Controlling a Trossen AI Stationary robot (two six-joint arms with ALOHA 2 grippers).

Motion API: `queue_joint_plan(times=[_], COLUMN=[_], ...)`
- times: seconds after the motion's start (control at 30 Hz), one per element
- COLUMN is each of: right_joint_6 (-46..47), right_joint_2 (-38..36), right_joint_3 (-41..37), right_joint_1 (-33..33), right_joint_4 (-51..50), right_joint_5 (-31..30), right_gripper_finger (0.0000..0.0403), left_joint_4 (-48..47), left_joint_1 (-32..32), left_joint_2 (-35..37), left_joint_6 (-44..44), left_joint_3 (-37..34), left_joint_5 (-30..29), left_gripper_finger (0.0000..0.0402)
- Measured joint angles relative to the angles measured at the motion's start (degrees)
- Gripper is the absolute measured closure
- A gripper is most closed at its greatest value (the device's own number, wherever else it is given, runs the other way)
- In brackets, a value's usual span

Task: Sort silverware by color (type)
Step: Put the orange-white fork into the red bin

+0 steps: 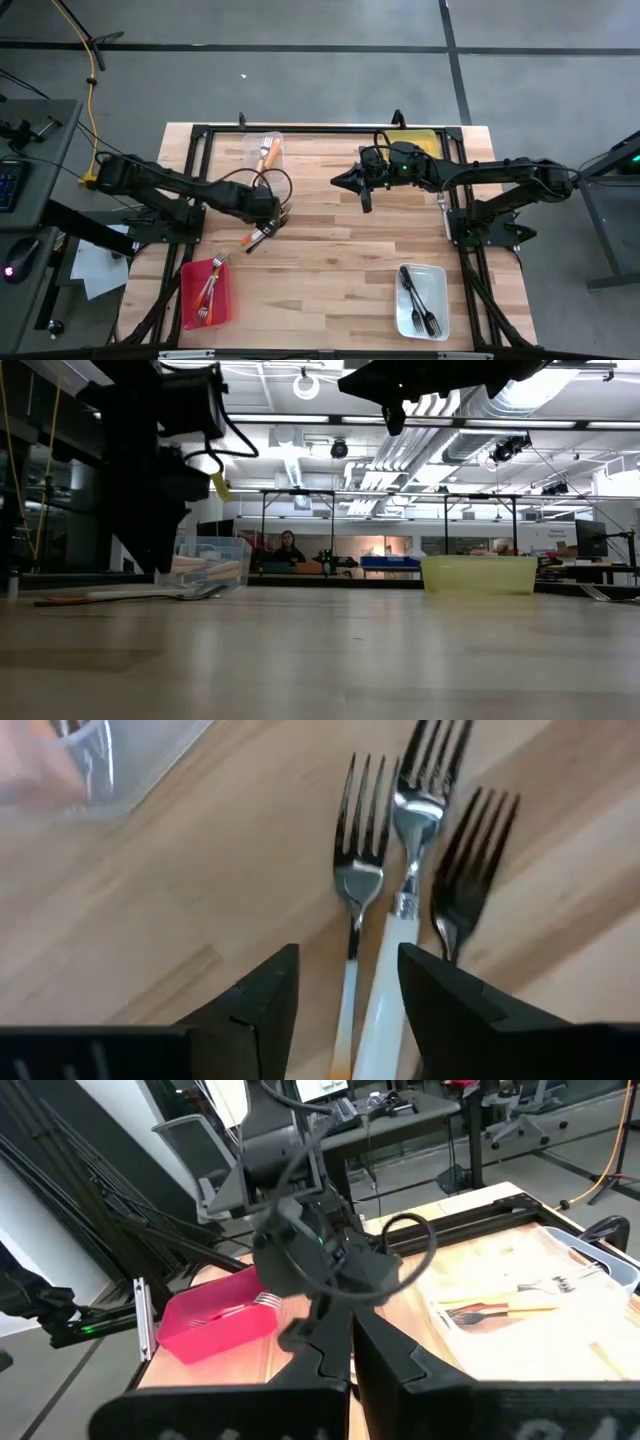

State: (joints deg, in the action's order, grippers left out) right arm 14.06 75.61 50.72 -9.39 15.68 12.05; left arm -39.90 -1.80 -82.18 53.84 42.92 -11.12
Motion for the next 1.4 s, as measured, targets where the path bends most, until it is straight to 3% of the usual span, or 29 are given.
queue_joint_plan(times=[0.37, 1.0, 1.4], right_joint_6=[0.4, 0.4, 0.4], right_joint_2=[0.0, 0.0, 0.0], right_joint_3=[0.0, 0.0, 0.0], right_joint_1=[0.0, 0.0, 0.0], right_joint_4=[-0.2, -0.9, -1.3], right_joint_5=[0.0, 0.1, 0.1], right_gripper_finger=[0.0403, 0.0403, 0.0403], left_joint_4=[5.3, 6.0, 2.1], left_joint_1=[0.0, 0.1, 0.1], left_joint_2=[-7.3, 0.0, -3.9], left_joint_6=[-3.4, -6.0, -6.0], left_joint_3=[0.3, 1.7, 1.7], left_joint_5=[0.6, 1.5, -0.4], left_gripper_finger=[0.0273, 0.0282, 0.0282])
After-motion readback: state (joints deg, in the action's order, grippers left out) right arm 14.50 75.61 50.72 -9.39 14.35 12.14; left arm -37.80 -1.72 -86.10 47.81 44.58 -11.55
